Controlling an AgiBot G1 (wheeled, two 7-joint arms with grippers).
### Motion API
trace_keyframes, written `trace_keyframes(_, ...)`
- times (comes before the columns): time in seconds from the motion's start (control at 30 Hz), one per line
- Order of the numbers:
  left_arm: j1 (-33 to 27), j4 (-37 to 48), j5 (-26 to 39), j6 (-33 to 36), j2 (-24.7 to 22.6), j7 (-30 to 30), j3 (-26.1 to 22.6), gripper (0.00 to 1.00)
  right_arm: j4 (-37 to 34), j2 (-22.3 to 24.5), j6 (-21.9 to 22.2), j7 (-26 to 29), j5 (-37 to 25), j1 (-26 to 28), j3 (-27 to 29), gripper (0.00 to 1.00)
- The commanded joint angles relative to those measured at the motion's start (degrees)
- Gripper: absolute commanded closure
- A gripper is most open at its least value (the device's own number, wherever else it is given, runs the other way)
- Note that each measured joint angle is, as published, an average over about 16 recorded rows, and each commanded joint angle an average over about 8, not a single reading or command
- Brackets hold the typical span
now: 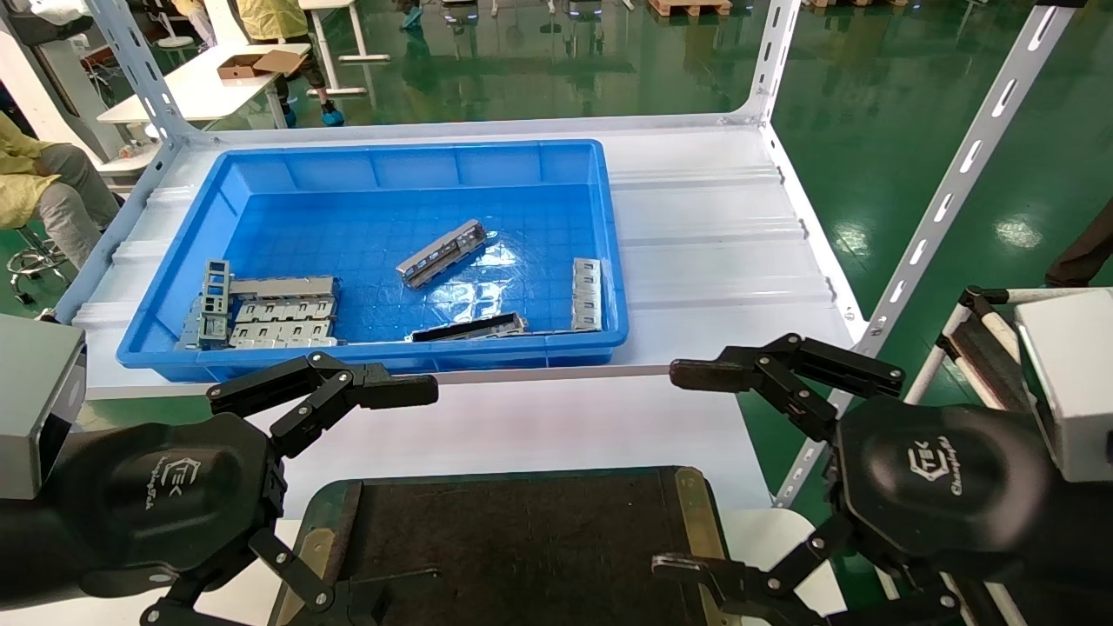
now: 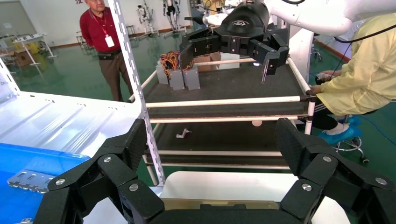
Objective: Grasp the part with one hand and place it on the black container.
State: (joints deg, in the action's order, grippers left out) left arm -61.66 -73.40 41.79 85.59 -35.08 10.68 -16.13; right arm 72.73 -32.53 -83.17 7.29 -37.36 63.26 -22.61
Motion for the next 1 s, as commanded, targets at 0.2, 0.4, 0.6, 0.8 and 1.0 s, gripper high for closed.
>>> trace_keyframes(0.2,0.0,0.0,0.0,0.0,0.0,0.0,0.0,0.00,0.0,0.0,0.0,0.0,0.0,0.0,0.0,0.00)
trace_keyframes(0.4,0.0,0.0,0.0,0.0,0.0,0.0,0.0,0.00,0.0,0.0,0.0,0.0,0.0,0.0,0.0,0.00)
trace_keyframes(0.6,0.0,0.0,0.0,0.0,0.0,0.0,0.0,0.00,0.0,0.0,0.0,0.0,0.0,0.0,0.0,0.00)
trace_keyframes(0.8,0.0,0.0,0.0,0.0,0.0,0.0,0.0,0.00,0.0,0.0,0.0,0.0,0.0,0.0,0.0,0.00)
trace_keyframes(1.0,0.0,0.0,0.0,0.0,0.0,0.0,0.0,0.00,0.0,0.0,0.0,0.0,0.0,0.0,0.0,0.00)
